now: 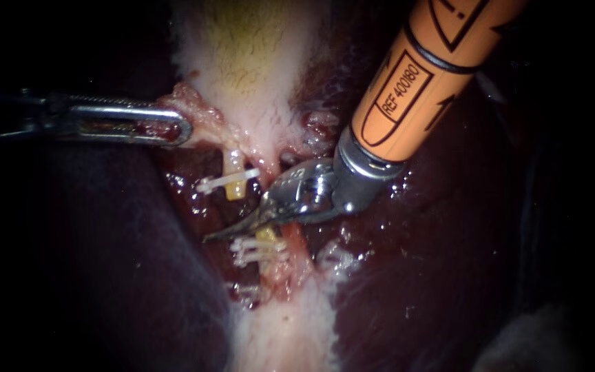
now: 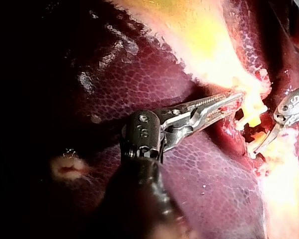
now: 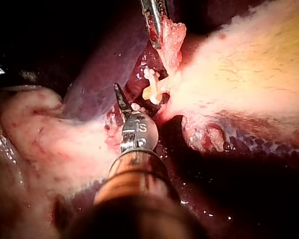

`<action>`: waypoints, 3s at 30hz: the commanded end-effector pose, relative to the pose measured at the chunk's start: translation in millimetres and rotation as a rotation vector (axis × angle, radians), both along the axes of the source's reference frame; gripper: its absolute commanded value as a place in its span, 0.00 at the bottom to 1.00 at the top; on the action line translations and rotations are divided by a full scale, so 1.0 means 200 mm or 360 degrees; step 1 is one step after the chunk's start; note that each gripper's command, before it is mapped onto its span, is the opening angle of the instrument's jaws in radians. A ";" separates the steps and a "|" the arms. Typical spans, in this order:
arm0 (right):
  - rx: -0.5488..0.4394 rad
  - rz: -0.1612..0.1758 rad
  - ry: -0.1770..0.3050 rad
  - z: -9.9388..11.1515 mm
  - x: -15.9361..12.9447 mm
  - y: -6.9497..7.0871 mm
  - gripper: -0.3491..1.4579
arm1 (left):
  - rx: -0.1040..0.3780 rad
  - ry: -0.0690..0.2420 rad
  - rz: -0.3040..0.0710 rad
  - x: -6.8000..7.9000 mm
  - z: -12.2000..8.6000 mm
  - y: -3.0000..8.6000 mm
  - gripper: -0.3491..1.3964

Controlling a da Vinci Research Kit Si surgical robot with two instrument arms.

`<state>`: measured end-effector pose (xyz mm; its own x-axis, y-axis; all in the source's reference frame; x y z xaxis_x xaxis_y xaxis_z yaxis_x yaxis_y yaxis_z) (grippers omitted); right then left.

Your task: Go back from the cut left tube

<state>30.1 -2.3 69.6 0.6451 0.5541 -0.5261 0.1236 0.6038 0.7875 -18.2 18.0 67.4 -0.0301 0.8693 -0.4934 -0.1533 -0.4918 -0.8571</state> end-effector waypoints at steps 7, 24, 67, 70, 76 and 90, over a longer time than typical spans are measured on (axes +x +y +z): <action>0.0002 0.0012 0.0037 -0.001 0.004 -0.006 0.84 | -0.0001 0.0000 0.0000 0.000 0.000 0.000 0.00; -0.0388 0.0267 0.0046 -0.015 -0.013 -0.014 0.97 | -0.0001 -0.0002 0.0003 0.001 0.001 0.000 0.00; -0.0874 0.0419 -0.0049 -0.047 -0.089 0.012 0.98 | 0.0006 -0.0003 0.0002 0.001 0.004 0.001 0.00; -0.0874 0.0418 -0.0048 -0.047 -0.089 0.012 0.98 | 0.0005 -0.0003 0.0002 0.000 0.006 0.002 0.00; -0.0874 0.0417 -0.0048 -0.046 -0.090 0.013 0.98 | -0.0002 -0.0002 -0.0006 -0.006 0.013 0.003 0.00; -0.0874 0.0417 -0.0047 -0.046 -0.091 0.012 0.98 | -0.0091 0.0084 0.0002 -0.018 0.037 0.002 0.00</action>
<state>12.0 0.2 60.3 0.5426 0.3489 -0.7641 -0.1010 0.9302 0.3530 -21.8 18.3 75.0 -0.0593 0.8384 -0.5419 -0.1953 -0.5421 -0.8173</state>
